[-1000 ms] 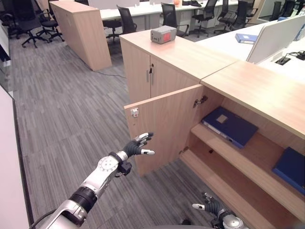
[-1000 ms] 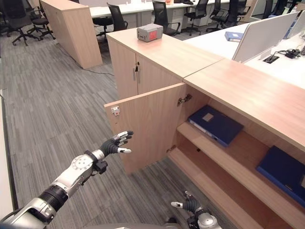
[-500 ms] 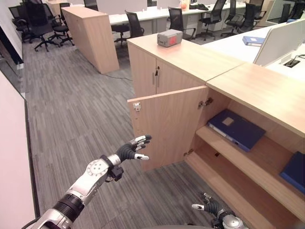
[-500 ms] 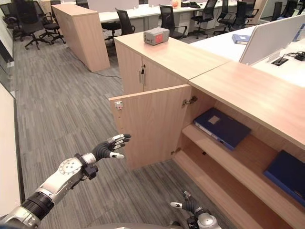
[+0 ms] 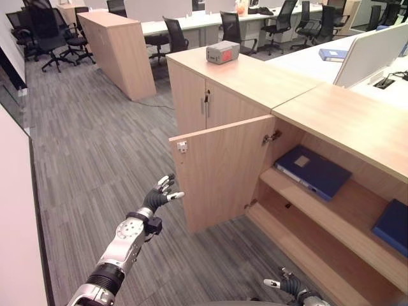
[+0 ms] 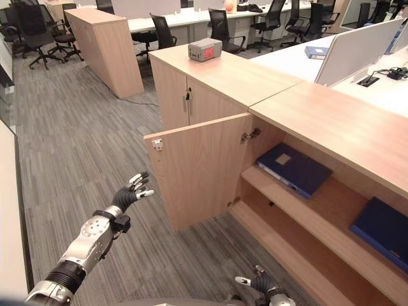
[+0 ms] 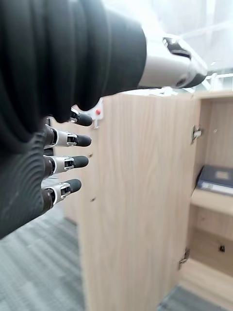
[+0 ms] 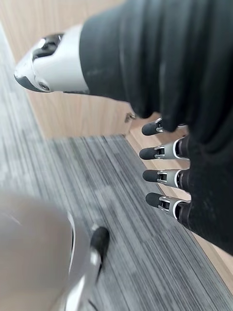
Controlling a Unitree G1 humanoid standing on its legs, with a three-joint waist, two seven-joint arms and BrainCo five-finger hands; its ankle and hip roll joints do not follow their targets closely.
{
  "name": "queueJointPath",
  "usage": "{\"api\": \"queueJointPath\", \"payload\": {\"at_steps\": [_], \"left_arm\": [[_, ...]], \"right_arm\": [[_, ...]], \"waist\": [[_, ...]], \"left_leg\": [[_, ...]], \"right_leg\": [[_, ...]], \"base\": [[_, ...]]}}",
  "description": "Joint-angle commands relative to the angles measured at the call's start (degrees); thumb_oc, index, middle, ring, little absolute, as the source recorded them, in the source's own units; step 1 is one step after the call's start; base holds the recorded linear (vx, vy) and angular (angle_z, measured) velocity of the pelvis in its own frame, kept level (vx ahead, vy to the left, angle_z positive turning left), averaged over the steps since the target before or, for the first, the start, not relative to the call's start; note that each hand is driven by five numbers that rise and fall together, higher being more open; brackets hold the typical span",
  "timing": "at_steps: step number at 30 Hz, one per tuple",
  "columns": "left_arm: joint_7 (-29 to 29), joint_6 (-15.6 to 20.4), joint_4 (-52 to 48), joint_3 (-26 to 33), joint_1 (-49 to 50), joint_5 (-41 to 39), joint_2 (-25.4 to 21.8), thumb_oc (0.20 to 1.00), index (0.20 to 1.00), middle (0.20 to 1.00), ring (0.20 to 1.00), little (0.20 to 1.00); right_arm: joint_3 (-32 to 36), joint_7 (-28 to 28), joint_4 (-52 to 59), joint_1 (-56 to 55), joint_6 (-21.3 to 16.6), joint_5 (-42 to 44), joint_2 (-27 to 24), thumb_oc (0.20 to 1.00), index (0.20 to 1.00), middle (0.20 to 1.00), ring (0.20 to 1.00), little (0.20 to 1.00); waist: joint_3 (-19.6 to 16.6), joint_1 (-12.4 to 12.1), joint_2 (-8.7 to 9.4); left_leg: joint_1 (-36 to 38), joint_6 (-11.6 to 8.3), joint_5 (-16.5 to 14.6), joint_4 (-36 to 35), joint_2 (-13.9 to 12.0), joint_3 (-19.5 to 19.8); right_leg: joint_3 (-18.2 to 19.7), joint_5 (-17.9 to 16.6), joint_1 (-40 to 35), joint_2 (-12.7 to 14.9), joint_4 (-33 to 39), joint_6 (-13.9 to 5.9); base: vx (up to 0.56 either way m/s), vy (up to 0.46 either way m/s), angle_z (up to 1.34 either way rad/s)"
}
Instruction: Put the empty folder in the office cabinet
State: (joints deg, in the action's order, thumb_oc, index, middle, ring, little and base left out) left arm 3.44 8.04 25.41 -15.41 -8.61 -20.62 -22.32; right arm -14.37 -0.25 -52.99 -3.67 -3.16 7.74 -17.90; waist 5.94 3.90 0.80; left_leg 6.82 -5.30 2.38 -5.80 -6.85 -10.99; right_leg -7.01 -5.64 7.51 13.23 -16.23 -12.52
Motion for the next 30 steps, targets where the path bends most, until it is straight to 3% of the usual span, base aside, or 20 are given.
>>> {"api": "queueJointPath", "payload": {"at_steps": [1, 2, 4, 6, 9, 10, 11, 12, 13, 14, 16, 30], "left_arm": [[-1.15, 2.20, 2.12, 3.01, 0.53, 4.44, 0.63, 1.000, 1.000, 1.000, 1.000, 1.000], [-1.01, 1.88, 3.48, 2.72, 1.62, 5.29, 0.65, 1.000, 1.000, 1.000, 1.000, 1.000], [-0.22, 1.26, 5.86, 1.72, 3.38, 6.30, 0.92, 1.000, 1.000, 1.000, 1.000, 1.000], [0.94, 1.11, 8.11, 0.07, 4.47, 7.86, 1.12, 1.000, 1.000, 1.000, 1.000, 1.000], [1.56, 0.35, 11.80, 0.18, 6.84, 7.78, 2.44, 1.000, 1.000, 1.000, 1.000, 1.000], [1.83, 0.01, 12.78, 0.36, 8.12, 7.64, 2.81, 1.000, 1.000, 1.000, 1.000, 1.000], [2.17, -0.38, 13.70, 0.22, 8.72, 7.72, 3.10, 1.000, 1.000, 1.000, 1.000, 1.000], [2.26, -0.59, 13.64, 0.41, 8.82, 7.40, 3.19, 1.000, 1.000, 1.000, 1.000, 1.000], [1.00, -0.51, 15.18, 0.99, 8.15, 6.61, 3.99, 1.000, 1.000, 1.000, 1.000, 1.000], [1.08, -0.46, 14.25, 0.69, 8.53, 6.50, 3.82, 1.000, 1.000, 1.000, 1.000, 1.000], [1.08, -0.28, 14.21, 0.72, 9.09, 7.01, 3.77, 1.000, 1.000, 1.000, 1.000, 1.000], [-0.62, 0.14, 16.32, 3.57, 8.06, 6.76, 3.43, 1.000, 1.000, 1.000, 1.000, 1.000]], "right_arm": [[1.12, -1.71, 0.45, 2.86, -1.19, 0.53, 1.57, 1.000, 1.000, 1.000, 1.000, 1.000], [1.37, -1.93, 0.50, 3.33, -1.23, 0.85, 1.34, 1.000, 1.000, 1.000, 1.000, 1.000], [1.54, -2.54, 0.44, 4.05, -1.14, 0.92, 0.67, 1.000, 1.000, 1.000, 1.000, 1.000], [1.56, -2.48, -0.52, 3.81, -1.25, 0.96, 0.06, 1.000, 1.000, 1.000, 1.000, 1.000], [2.16, -2.23, -2.82, 3.60, -1.47, 1.26, -0.87, 1.000, 1.000, 1.000, 1.000, 1.000], [2.08, -1.98, -2.33, 3.23, -1.67, 1.16, -1.72, 1.000, 1.000, 1.000, 1.000, 1.000], [1.46, -1.64, -2.93, 3.72, -1.90, 0.62, -3.08, 1.000, 1.000, 1.000, 1.000, 1.000], [1.27, -1.58, -2.70, 4.05, -2.04, 0.69, -3.96, 1.000, 1.000, 1.000, 1.000, 1.000], [0.44, -1.72, -2.72, 5.73, -1.64, 0.93, -5.37, 1.000, 1.000, 1.000, 1.000, 1.000], [0.29, -1.78, -2.60, 6.16, -1.65, 1.01, -5.82, 1.000, 1.000, 1.000, 1.000, 1.000], [0.12, -1.87, -2.39, 6.54, -1.66, 0.65, -5.93, 1.000, 1.000, 1.000, 1.000, 1.000], [-0.77, -0.99, -0.23, 4.20, -1.36, -0.53, -2.04, 1.000, 1.000, 1.000, 1.000, 1.000]], "waist": [[1.99, -0.90, 0.34], [2.09, -1.15, 0.57], [2.35, -0.56, 0.57], [2.28, 0.20, 0.63], [1.25, 0.18, 0.17], [1.03, 0.10, -0.29], [1.39, -0.20, -1.22], [2.83, -0.96, -1.10], [4.21, -2.68, -0.34], [3.67, -4.08, -0.12], [2.80, -4.86, -0.79], [-0.88, -3.20, -1.08]], "left_leg": [[3.85, 3.08, -7.48, 0.80, 2.66, 1.30], [3.75, 2.95, -7.72, 0.80, 3.10, 1.65], [4.22, 1.89, -8.44, 0.80, 2.85, 2.86], [4.63, 1.17, -9.25, 0.80, 2.60, 4.44], [5.37, 0.46, -9.45, 0.80, 2.14, 6.19], [5.49, -0.14, -9.65, 2.26, 0.75, 7.17], [1.20, -2.81, -8.29, 11.79, -1.85, 8.50], [-4.27, -3.88, -4.50, 22.86, -1.84, 10.59], [-10.09, -3.42, -1.93, 25.52, -1.88, 12.17], [-10.66, -2.59, -4.66, 19.00, 0.22, 14.09], [-9.78, -2.21, -4.88, 12.65, 0.77, 15.32], [0.48, -0.03, -5.00, 1.69, 1.47, 10.21]], "right_leg": [[-2.30, -0.10, 1.63, 1.62, -3.51, -2.48], [-2.95, 1.27, 1.33, 2.00, 0.22, -2.41], [-3.97, 0.00, 1.84, 2.31, 7.87, -2.07], [-1.88, -0.61, 1.83, 2.19, 12.29, -2.20], [0.32, -1.17, 0.00, 0.85, 14.16, -1.56], [0.28, -0.25, -1.17, -0.20, 14.36, -0.54], [-1.88, 2.55, -4.59, -1.98, 15.62, 1.91], [-2.78, 3.64, -7.48, -2.67, 16.93, 3.76], [-2.27, 5.87, -11.36, -2.87, 18.93, 4.68], [-1.76, 6.11, -11.82, -3.08, 19.52, 4.07], [-1.49, 6.59, -12.41, -3.61, 19.88, 3.37], [0.21, 6.19, -13.81, -2.44, 19.54, 1.88]], "base": [[0.21, -0.068, -0.03], [0.28, -0.120, 0.02], [0.23, -0.143, 0.47], [0.22, -0.147, 0.67], [0.27, -0.193, 0.56], [0.25, -0.304, 0.47], [0.28, -0.425, 0.88], [0.36, -0.405, 1.02], [0.37, -0.201, 1.00], [0.40, -0.066, 0.24], [0.19, 0.039, -0.48], [0.09, 0.067, -0.23]]}}
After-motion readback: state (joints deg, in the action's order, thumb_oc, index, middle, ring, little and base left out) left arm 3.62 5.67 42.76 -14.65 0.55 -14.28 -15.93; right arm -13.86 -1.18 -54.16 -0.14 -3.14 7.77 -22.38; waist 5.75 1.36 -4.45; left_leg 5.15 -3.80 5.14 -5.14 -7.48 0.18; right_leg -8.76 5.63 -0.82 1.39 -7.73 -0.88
